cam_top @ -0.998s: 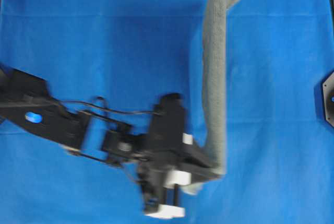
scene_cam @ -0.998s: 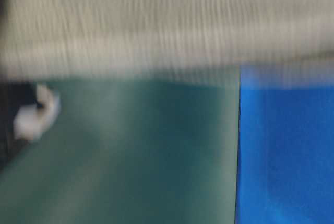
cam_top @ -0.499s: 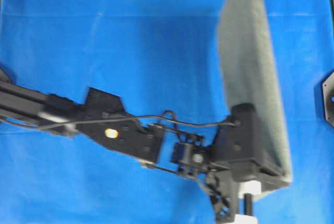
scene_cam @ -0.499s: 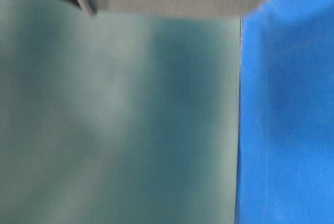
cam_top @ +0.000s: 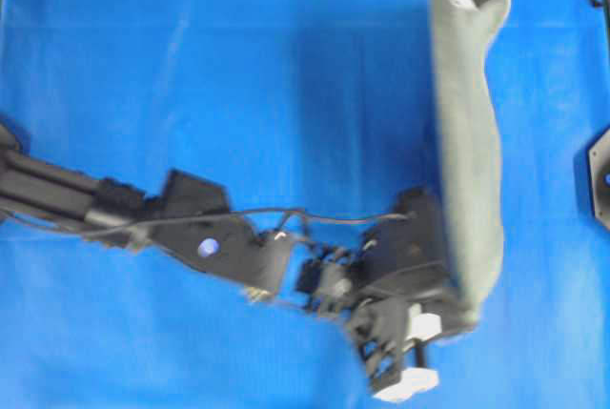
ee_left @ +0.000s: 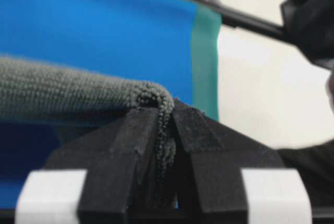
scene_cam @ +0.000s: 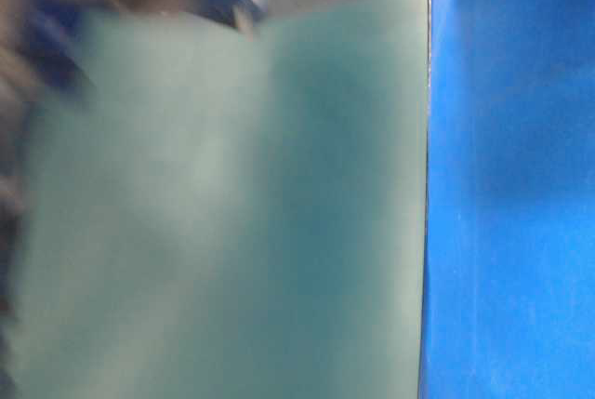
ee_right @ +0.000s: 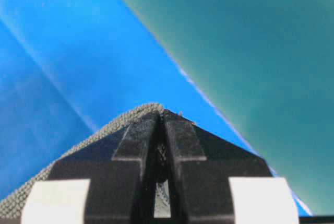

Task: Fold a large towel.
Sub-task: 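Carry the left corner across toward the right gripper, folding the towel in half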

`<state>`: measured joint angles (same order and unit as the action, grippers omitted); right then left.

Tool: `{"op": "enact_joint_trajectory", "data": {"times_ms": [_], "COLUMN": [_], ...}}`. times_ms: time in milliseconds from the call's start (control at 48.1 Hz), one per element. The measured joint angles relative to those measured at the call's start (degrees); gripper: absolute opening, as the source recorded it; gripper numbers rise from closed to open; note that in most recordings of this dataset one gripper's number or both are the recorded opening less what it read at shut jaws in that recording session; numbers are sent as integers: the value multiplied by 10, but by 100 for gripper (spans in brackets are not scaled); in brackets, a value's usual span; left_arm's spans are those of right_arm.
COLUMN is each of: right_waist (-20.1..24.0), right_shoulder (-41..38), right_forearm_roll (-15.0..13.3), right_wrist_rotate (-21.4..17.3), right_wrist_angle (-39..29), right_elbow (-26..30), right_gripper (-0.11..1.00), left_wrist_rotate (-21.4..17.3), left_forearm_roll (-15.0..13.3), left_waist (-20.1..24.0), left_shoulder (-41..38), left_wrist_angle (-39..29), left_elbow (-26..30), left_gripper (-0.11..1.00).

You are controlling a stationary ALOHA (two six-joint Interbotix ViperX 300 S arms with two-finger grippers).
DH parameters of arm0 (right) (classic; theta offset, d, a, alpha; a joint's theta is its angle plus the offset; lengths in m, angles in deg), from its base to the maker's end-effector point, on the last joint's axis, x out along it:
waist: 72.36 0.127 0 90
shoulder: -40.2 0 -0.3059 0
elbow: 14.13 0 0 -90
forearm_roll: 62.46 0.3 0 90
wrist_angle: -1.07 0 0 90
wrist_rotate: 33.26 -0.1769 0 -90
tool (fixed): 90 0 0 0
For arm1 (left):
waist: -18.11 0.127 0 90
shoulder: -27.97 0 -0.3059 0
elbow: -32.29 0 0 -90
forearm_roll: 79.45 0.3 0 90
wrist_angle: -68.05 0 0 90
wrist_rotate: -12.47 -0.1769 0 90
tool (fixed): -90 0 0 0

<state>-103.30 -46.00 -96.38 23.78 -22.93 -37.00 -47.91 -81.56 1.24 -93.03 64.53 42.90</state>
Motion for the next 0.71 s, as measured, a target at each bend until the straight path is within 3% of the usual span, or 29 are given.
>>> {"op": "enact_joint_trajectory", "data": {"times_ms": [187, 353, 561, 707], "right_waist": [1, 9, 26, 26], "right_shoulder": [-134, -211, -243, -243], "right_forearm_roll": [0, -1, -3, -4], "right_wrist_rotate": [4, 12, 52, 80], "right_wrist_angle": [89, 125, 142, 163], "right_elbow": [61, 111, 131, 131], "right_gripper": [3, 3, 3, 4], "left_wrist_rotate": [113, 157, 160, 162], "left_forearm_roll": [-6, -7, -7, -5], "left_waist": [-13, -27, -35, -35], "left_shoulder": [72, 126, 131, 122], "left_wrist_angle": [94, 140, 136, 71], "left_elbow": [-178, -294, -320, -307], "left_gripper": [5, 5, 5, 5]}}
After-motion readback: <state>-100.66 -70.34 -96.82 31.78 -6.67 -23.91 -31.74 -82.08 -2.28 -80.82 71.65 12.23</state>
